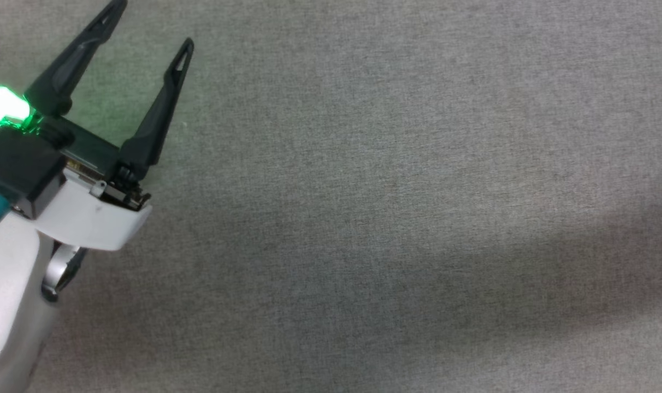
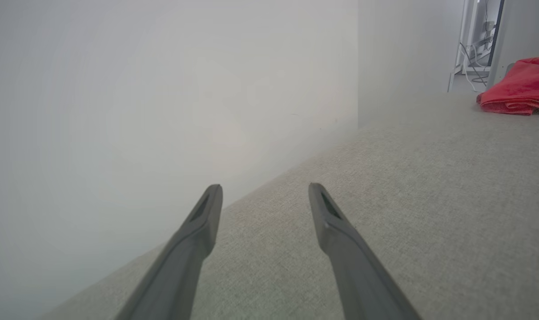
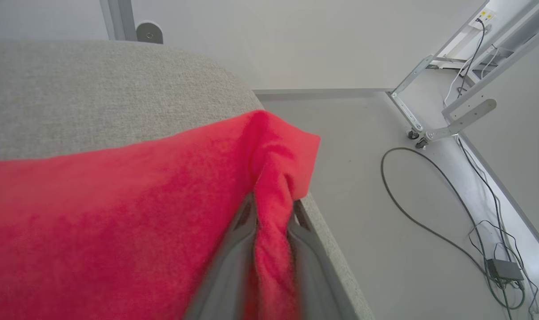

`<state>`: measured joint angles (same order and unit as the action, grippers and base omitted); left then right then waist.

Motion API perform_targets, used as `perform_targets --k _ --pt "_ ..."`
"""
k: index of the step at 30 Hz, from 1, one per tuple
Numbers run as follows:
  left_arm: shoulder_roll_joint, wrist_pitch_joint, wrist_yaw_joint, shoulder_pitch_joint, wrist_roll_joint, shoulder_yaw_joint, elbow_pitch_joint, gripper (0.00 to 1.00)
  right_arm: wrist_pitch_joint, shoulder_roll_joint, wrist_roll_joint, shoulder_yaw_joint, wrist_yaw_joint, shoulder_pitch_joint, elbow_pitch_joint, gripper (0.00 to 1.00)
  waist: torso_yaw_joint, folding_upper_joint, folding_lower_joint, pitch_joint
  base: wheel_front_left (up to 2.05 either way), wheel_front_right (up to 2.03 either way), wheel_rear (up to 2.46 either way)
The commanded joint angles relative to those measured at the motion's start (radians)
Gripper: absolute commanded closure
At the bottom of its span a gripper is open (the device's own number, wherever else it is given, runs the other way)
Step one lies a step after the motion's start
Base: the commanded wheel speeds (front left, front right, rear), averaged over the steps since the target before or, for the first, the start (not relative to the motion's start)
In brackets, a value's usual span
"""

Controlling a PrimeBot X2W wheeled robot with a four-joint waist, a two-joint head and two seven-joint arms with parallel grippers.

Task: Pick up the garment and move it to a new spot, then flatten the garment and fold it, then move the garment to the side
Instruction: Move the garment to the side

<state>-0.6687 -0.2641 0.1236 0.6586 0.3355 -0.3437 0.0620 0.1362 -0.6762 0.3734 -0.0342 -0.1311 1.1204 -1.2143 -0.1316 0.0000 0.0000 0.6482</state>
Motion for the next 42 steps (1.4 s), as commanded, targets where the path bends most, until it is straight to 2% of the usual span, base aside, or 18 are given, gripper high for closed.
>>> perform_targets --k 1,8,12,23,28,34,42 --pt "0.001 0.001 -0.004 -0.007 0.007 0.004 0.005 0.0 0.009 -0.002 0.001 -0.005 0.001 0.013 -0.005 0.0 0.004 0.0 0.0 0.002 0.0 0.0 0.0" --pt "0.025 0.001 -0.016 -0.011 0.007 0.025 0.012 0.0 0.004 -0.01 -0.01 -0.051 0.001 0.034 -0.024 0.0 0.015 0.0 0.0 -0.011 0.0 0.0 0.0" --pt "0.04 0.001 -0.017 -0.029 0.008 0.047 0.01 0.0 0.011 -0.012 -0.015 -0.097 0.001 0.06 0.007 0.0 0.017 0.0 0.0 -0.028 0.0 0.0 0.0" --pt "0.144 0.001 -0.009 -0.111 0.019 0.107 -0.063 0.0 -0.005 0.017 0.093 -0.269 0.001 0.024 0.14 0.0 0.05 0.0 0.0 -0.15 0.0 0.0 0.0" --pt "0.182 0.001 -0.002 -0.17 0.026 0.134 -0.167 0.0 0.004 0.09 0.2 -0.34 0.001 -0.071 0.218 0.0 0.078 0.0 0.0 -0.217 0.0 0.0 0.0" --pt "0.224 0.001 0.001 -0.248 0.023 0.203 -0.24 0.0 0.06 0.183 0.275 -0.423 0.001 -0.193 0.314 0.0 0.094 0.0 0.0 -0.284 0.0 0.0 0.0" --pt "0.28 0.001 0.005 -0.346 0.03 0.258 -0.3 0.0 0.121 0.272 0.312 -0.427 0.001 -0.326 0.362 0.0 0.102 0.0 0.0 -0.379 0.0 0.0 0.0"
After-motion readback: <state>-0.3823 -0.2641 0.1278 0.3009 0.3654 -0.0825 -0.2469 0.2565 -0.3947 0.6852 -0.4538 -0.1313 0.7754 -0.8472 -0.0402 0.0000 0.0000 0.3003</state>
